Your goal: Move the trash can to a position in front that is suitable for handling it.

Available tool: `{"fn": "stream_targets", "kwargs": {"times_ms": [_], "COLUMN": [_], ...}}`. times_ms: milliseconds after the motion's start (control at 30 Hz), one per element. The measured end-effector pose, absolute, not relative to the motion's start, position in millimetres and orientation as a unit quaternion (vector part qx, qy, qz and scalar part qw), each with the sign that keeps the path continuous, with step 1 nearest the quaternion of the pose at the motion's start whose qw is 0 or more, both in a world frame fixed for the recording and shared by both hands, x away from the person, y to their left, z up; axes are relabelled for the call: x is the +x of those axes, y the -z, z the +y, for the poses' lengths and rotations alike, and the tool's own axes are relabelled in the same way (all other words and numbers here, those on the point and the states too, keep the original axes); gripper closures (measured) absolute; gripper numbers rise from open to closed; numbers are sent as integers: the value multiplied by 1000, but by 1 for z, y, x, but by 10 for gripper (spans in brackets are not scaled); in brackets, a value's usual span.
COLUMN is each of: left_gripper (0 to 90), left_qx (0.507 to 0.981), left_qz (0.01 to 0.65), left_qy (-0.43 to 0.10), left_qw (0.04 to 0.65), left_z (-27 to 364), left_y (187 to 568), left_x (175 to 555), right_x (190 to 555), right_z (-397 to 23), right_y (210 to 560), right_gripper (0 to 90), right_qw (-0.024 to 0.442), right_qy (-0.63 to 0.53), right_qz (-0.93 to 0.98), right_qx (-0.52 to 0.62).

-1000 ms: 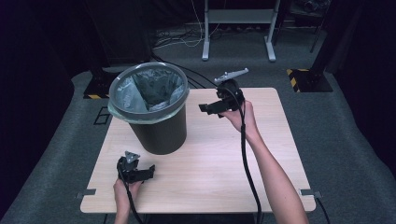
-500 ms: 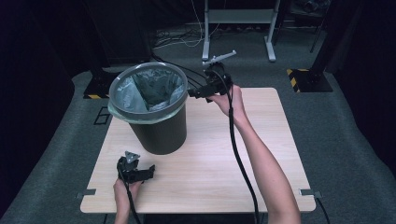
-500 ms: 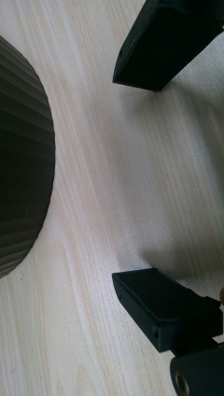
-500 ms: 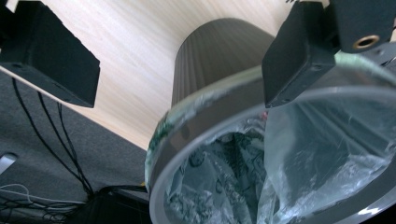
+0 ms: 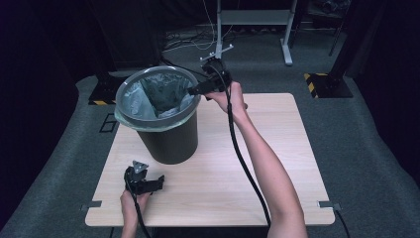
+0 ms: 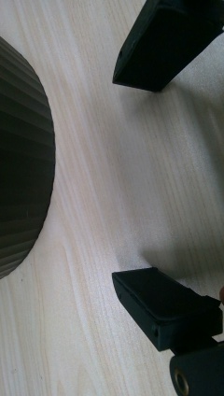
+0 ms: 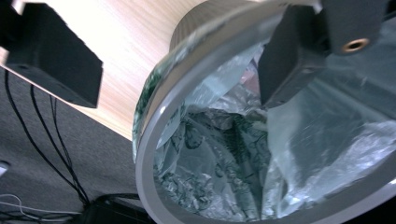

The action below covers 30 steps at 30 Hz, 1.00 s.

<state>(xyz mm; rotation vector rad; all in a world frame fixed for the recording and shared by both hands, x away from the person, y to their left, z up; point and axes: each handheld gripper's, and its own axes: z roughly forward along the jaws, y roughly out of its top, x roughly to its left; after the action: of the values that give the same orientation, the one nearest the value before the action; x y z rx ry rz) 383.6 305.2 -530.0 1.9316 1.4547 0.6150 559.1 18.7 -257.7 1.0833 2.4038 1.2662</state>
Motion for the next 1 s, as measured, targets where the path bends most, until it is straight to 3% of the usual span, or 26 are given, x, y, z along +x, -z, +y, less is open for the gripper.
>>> {"fn": "stream_targets", "kwargs": {"times_ms": [367,467,500,667,1000], "left_gripper": [67,69,69,69,69], "left_qx": [733,732,735,735,735], "left_qz": [552,553,551,550,549], "left_qy": [-235,-235,-234,-235,-235], "left_qw": [320,322,320,319,320], "left_z": [305,304,305,305,305], "left_y": [530,530,530,530,530], "left_x": [383,383,383,383,383], "right_x": [573,576,576,576,576], "right_z": [43,47,48,48,50], "right_y": [268,270,271,272,275], "right_gripper": [277,342,412,491,546], "right_qw": [106,108,115,123,132], "right_qy": [-400,-387,-381,-370,-363], "right_qz": [826,827,825,823,819], "right_qx": [383,394,401,413,424]}}
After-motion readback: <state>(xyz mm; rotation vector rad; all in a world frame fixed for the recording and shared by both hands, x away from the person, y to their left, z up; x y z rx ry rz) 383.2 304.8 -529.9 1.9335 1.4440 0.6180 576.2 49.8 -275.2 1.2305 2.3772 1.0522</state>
